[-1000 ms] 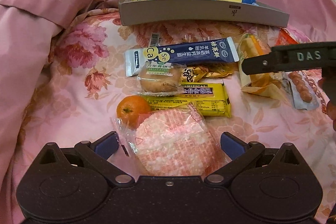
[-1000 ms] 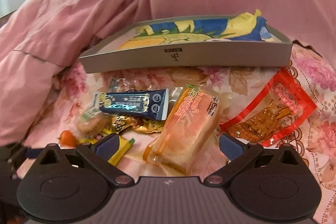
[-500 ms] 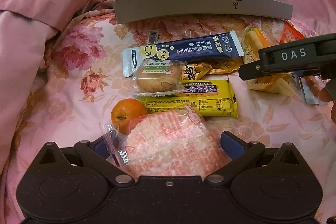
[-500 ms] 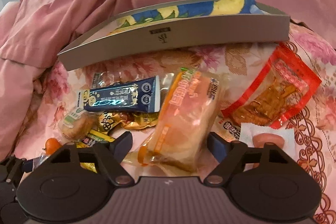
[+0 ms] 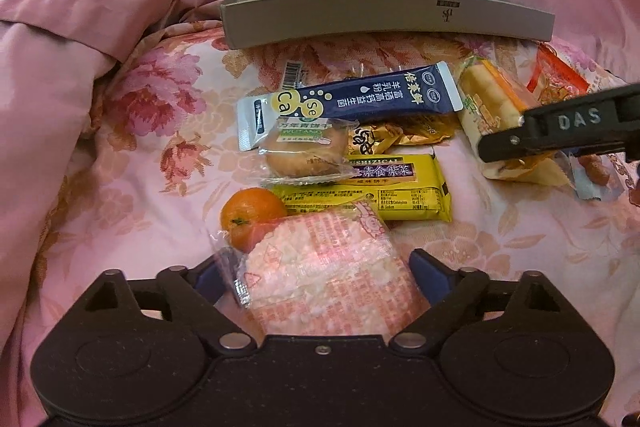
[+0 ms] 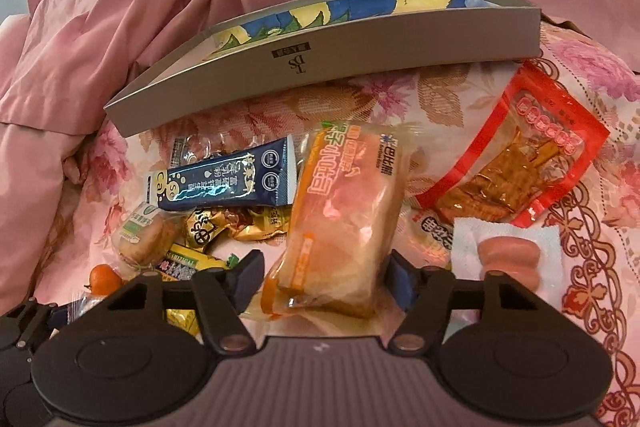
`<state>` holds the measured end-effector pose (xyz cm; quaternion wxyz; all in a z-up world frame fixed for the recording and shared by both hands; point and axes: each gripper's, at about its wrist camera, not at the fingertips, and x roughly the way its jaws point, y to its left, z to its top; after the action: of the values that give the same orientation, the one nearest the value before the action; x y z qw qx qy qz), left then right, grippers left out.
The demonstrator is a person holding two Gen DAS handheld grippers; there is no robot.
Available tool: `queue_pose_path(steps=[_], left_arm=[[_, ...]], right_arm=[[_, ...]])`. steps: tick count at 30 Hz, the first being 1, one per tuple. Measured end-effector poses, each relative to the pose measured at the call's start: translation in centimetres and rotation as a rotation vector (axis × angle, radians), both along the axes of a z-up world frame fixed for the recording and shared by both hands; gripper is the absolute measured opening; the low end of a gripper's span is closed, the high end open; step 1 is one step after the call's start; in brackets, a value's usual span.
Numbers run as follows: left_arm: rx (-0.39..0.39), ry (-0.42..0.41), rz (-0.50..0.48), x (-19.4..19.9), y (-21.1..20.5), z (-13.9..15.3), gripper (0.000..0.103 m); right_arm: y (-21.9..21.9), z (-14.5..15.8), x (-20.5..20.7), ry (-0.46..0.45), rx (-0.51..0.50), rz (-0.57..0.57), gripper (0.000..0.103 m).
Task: Organize snacks
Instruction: 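Grasp the pink round cake with left tool while right tool grasps the orange bread, then carry the pink cake and orange bread into the grey box and release both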
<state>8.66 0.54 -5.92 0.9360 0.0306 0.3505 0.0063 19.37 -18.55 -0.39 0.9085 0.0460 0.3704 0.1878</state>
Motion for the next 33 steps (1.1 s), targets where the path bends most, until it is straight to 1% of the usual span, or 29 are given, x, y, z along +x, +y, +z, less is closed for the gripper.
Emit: queue_pose_path(steps=[2,5,12,15,17,19,20,23,24,27,28,29,31,33], left_arm=[[0.004,0.000,0.000,-0.5,0.1,0.2,0.084],[0.011,-0.001,-0.007,-1.6,0.1,0.4,0.079],[0.021,-0.002,-0.048,-4.0,-0.1,0.6,0.078],[0.051,0.001,-0.052,-3.8,-0.6,0.3,0.084],[0.053,0.006,-0.051,-3.3,-0.6,0.2,0.093],[0.049,0.008,-0.054,-2.9,-0.4,-0.1,0.098],[0.045,0.007,-0.058,-2.9,-0.3,-0.2,0.099],[0.039,0.009,-0.058,-2.8,-0.2,-0.1,0.099],[0.041,0.012,-0.055,-2.8,-0.3,-0.1,0.098],[0.041,0.013,-0.059,-2.9,-0.4,0.1,0.091],[0.044,0.011,-0.064,-3.0,-0.5,0.1,0.086],[0.048,0.009,-0.070,-3.1,-0.7,0.2,0.082],[0.057,0.006,-0.083,-3.4,-1.1,0.3,0.076],[0.060,0.007,-0.085,-3.6,-1.3,0.4,0.075]], right_arm=[[-0.6,0.2,-0.5,-0.002,0.000,0.004,0.060],[-1.5,0.4,-1.4,-0.002,-0.005,0.024,0.056],[-2.4,0.5,-5.4,-0.001,-0.060,0.114,0.055],[-2.2,0.6,-7.2,-0.018,-0.108,0.169,0.056],[-1.7,0.6,-7.9,-0.049,-0.156,0.200,0.057],[-1.2,0.6,-7.8,-0.056,-0.163,0.203,0.061],[-1.1,0.7,-7.4,-0.057,-0.155,0.193,0.064],[-0.7,0.2,-6.6,-0.069,-0.141,0.187,0.066],[-0.6,-0.1,-6.3,-0.069,-0.142,0.186,0.066],[-0.5,-0.7,-5.7,-0.042,-0.125,0.178,0.067],[-0.5,-0.8,-5.8,-0.033,-0.116,0.172,0.067],[-0.5,-0.9,-5.9,-0.035,-0.115,0.170,0.066],[-0.5,-0.9,-6.3,-0.046,-0.132,0.178,0.059],[-0.5,-0.8,-6.6,-0.050,-0.136,0.183,0.055]])
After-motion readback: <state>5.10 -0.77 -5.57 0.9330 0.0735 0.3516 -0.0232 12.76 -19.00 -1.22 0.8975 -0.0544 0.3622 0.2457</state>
